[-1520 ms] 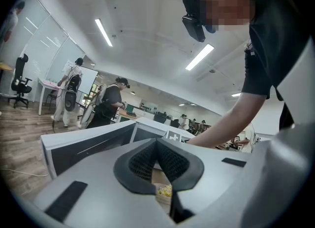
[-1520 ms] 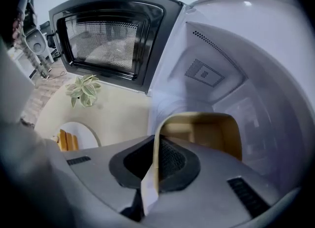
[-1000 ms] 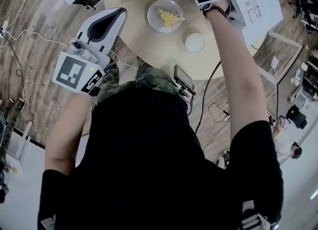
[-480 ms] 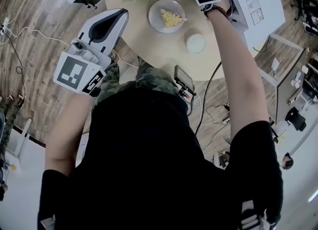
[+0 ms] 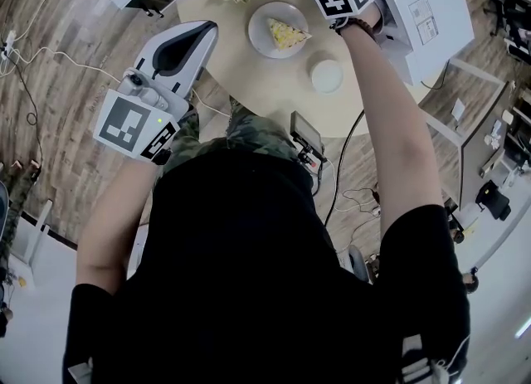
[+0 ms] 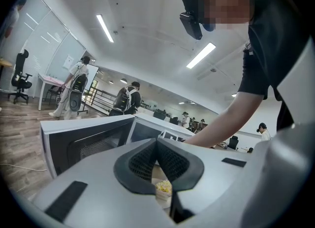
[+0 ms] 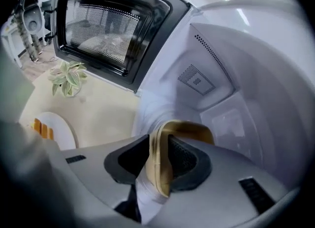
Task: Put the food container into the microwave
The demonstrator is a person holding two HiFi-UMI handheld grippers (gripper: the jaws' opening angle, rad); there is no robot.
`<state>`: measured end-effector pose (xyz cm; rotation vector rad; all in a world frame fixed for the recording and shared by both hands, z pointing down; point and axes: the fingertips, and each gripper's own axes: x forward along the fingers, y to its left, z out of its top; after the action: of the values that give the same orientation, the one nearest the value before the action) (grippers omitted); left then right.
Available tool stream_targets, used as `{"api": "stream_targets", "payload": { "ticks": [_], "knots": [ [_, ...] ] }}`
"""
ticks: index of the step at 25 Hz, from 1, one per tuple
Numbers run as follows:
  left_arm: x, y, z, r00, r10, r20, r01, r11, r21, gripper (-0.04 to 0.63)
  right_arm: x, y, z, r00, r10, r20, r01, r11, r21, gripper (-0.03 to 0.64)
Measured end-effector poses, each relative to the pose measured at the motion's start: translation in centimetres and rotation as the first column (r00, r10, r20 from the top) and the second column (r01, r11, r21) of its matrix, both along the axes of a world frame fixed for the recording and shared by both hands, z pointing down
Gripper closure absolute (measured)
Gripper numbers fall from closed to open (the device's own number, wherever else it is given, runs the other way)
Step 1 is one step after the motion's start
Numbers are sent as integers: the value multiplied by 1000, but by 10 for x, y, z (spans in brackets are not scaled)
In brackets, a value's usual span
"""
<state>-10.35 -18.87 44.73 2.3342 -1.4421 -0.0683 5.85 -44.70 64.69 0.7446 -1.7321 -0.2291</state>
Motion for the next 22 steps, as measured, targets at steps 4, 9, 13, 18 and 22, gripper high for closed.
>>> {"api": "stream_targets", "payload": {
  "ticks": [4, 9, 13, 18, 22],
  "knots": [
    [3, 3, -2, 1000, 9, -3, -9, 1000, 3, 577, -3, 6, -15, 999, -36, -2, 36, 994, 104, 492],
    [1, 1, -11, 1000, 21, 7, -21, 999, 24, 577, -10, 35, -39, 997, -65, 34, 59, 984, 169, 495],
    [8, -3, -23, 999, 52, 17, -53, 997, 57, 577, -20, 77, -61, 990, -123, 73, 109, 980, 167, 514],
    [26, -10, -44, 994, 106, 31, -109, 988, 108, 577, -25, 130, -94, 978, -149, 145, 124, 978, 166, 588],
    [43, -11, -60, 986, 161, 47, -166, 975, 149, 577, -15, 162, -122, 970, -141, 198, 98, 972, 212, 604]
  ]
}}
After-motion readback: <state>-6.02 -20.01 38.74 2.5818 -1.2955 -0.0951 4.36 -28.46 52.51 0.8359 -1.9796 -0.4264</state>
